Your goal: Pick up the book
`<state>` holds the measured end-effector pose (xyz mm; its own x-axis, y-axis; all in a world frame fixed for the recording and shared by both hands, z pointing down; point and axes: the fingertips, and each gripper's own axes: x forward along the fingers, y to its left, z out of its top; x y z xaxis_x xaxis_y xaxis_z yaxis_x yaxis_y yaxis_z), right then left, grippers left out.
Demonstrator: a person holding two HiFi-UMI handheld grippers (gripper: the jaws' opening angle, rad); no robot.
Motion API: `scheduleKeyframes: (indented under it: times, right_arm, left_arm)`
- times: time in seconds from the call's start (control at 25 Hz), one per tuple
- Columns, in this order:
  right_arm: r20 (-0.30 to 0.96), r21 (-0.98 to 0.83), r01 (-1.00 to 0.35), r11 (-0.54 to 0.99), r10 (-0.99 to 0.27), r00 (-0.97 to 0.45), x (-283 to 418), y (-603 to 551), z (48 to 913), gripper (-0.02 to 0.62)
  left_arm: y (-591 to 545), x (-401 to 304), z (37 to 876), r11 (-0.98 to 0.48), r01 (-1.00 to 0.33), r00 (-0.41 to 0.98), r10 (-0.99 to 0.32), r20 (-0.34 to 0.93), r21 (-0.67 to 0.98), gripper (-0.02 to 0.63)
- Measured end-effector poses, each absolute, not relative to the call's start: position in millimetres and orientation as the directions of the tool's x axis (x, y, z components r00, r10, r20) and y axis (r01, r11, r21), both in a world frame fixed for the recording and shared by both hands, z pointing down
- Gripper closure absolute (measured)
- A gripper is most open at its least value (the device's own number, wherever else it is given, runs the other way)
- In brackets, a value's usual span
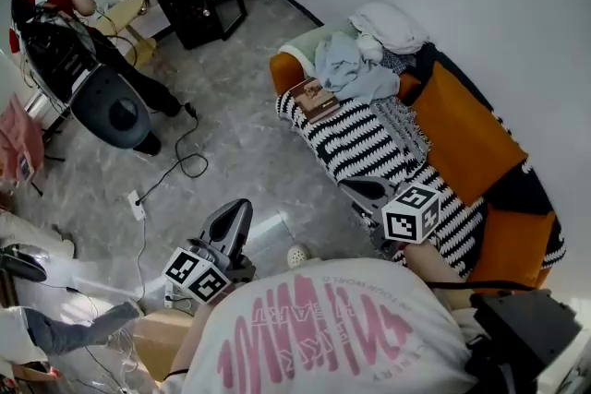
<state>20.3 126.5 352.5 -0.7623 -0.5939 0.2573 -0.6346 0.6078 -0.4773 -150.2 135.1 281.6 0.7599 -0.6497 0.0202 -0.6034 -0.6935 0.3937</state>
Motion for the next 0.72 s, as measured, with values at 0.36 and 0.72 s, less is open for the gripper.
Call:
scheduleKeyframes:
  times: [0.36, 0.72]
  right_arm:
    - [0.295, -0.443, -0.714, 0.542, -0.664, -0.687, -19, 89, 350, 0.586]
    - [0.369, -0.439, -0.772, 0.460, -0.691, -0.622, -19, 67, 367, 0.586]
  left_arm:
    - [81, -180, 276, -0.779, -0.499, 0.842, -0.540, 0.000, 0.380, 0.598]
    - [48, -182, 293, -0.781, -0.464, 0.863, -0.506, 0.014, 0.418, 0.598]
